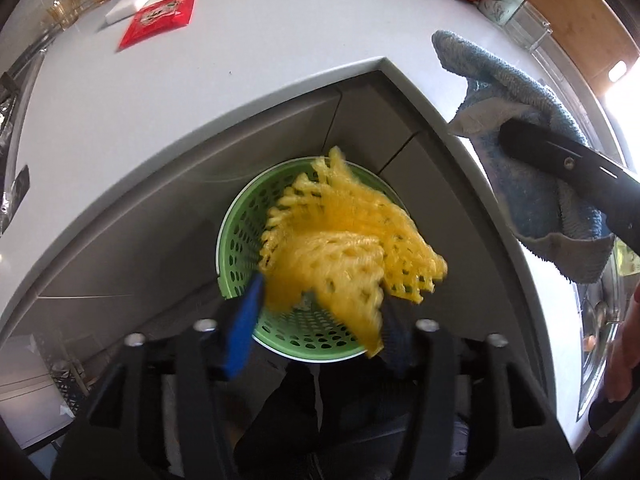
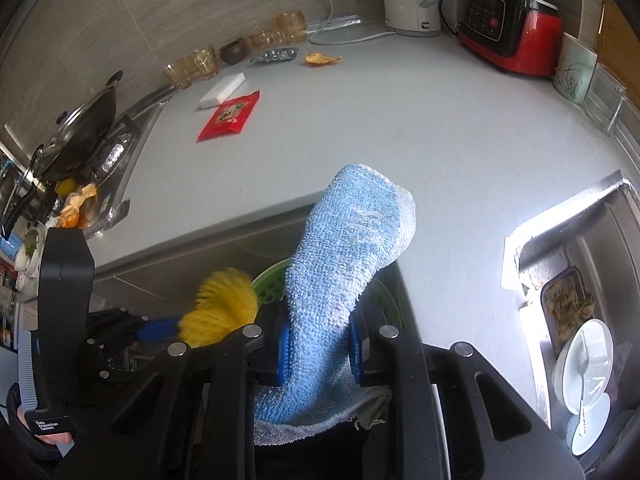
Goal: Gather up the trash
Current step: 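Carry yellow net and blue towel over the green basket and open both tools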
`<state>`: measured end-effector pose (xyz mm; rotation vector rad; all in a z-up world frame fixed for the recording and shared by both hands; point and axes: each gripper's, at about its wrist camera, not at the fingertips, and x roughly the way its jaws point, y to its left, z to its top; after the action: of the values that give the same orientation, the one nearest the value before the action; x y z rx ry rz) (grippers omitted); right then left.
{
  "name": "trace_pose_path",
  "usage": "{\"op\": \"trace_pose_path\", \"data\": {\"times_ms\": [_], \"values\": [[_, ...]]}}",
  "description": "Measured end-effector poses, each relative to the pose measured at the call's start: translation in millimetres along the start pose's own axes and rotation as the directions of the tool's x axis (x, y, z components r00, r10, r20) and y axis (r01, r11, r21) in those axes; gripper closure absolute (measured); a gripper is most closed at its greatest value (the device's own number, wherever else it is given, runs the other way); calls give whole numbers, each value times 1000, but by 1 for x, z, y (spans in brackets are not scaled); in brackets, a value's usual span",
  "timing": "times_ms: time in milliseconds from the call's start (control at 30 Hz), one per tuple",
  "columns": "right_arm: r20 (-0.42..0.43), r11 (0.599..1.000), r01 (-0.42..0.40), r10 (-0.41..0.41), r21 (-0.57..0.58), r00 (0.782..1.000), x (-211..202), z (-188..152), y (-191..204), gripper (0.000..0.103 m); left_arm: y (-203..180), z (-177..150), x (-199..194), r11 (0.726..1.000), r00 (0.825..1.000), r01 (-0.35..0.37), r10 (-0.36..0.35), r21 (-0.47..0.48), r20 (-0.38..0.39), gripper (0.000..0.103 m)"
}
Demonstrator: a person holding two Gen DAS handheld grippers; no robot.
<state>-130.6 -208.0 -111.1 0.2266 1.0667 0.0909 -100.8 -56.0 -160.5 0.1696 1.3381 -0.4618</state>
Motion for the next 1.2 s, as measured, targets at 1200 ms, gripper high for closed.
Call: {"op": "trace_pose_path", "data": {"times_ms": [1200], "values": [[-18,998,-21,20,-60,1000,-4,-29,30,80,52,-30,-57,988,983,-113,126,-102,130,18]]}}
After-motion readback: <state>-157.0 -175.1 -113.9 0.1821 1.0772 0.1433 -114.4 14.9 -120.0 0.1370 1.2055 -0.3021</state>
